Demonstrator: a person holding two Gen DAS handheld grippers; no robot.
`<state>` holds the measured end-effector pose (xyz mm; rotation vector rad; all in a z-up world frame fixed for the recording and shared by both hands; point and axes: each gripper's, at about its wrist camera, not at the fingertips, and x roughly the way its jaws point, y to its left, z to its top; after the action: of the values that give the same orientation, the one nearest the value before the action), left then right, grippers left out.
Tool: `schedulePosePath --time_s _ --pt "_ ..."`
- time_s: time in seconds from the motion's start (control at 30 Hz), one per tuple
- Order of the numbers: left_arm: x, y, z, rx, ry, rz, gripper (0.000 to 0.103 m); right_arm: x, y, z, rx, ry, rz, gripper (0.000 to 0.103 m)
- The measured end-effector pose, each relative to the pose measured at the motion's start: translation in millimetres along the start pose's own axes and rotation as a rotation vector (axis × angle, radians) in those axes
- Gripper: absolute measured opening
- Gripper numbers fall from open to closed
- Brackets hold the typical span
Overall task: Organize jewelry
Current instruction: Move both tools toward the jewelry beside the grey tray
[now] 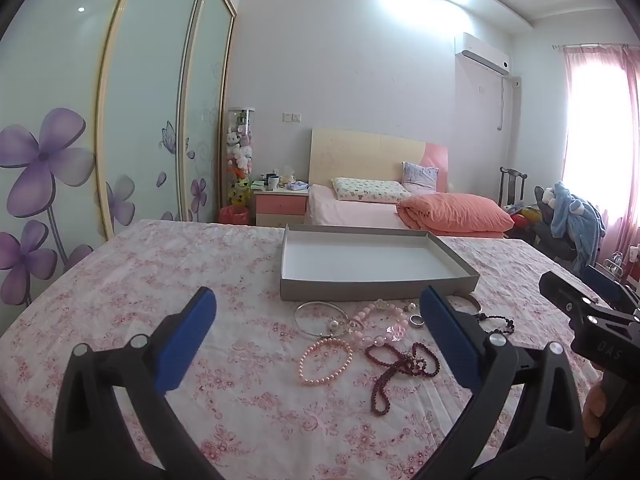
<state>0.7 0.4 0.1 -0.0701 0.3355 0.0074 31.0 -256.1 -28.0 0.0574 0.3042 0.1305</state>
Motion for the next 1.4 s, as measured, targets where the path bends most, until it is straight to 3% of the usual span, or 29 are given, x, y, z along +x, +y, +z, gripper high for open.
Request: schedulePosePath --time_s 1.1,1.27,1.4 --pt "-0.8 -2.1 0.2 0.001 0.008 0.000 0.099 1.6 -1.3 0.2 0.001 0.003 0.000 0.101" --pt "20.9 -3.9 -14.8 0.016 0.067 0.017 0.099 15.1 -9.5 -6.2 0.022 0.059 0.009 0.101" --pt "38.2 -1.5 -21.4 0.025 0.145 0.015 0.099 35.5 -24.3 -12.6 0.037 0.155 -0.008 0.101"
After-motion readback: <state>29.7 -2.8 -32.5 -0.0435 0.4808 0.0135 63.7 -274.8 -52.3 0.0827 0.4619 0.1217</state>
